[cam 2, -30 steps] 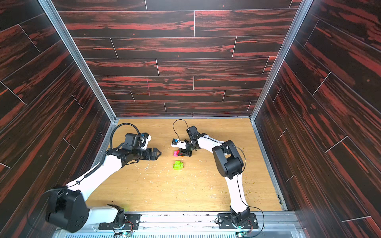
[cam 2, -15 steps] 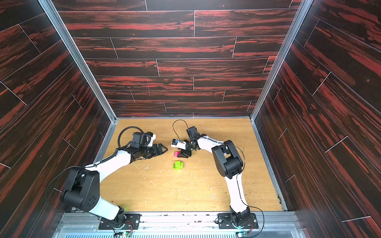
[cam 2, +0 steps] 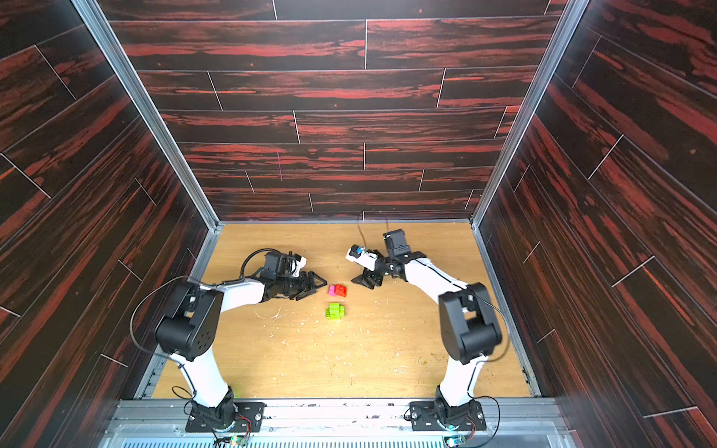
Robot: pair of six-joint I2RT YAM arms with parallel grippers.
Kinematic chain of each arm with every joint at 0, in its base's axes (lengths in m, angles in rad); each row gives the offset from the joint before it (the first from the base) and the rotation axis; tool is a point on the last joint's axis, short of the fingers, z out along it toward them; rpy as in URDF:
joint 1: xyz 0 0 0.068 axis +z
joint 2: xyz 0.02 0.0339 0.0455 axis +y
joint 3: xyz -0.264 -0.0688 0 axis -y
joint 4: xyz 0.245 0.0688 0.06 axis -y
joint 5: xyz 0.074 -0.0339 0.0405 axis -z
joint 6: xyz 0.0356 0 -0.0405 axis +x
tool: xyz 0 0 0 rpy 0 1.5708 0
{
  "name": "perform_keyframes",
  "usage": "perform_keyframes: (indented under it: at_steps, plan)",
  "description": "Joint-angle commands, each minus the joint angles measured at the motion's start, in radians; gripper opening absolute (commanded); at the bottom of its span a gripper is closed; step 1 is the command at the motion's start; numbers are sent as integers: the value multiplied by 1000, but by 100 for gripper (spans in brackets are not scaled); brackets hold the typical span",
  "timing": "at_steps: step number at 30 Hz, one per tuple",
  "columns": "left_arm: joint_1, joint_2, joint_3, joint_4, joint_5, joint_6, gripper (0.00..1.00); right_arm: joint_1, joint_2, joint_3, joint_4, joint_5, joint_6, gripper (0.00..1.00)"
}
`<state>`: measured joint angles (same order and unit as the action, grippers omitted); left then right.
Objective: Assemble the letter s with lego
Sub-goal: Pick up the lego brick from the center of the board.
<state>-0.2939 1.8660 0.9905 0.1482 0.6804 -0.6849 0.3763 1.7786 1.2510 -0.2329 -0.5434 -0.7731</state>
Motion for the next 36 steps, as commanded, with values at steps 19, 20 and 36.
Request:
perform_keyframes:
  at_steps: [19,20,36]
  plan:
    - [-47,142,50,165,64,-103,41,-109,-261,-257,11,-119,478,75]
    - [-46,143,49,166,64,-103,40,-109,-261,-256,10,-120,477,75]
    - [-60,185,84,120,76,-70,42,-112,-263,-240,-14,-125,478,75]
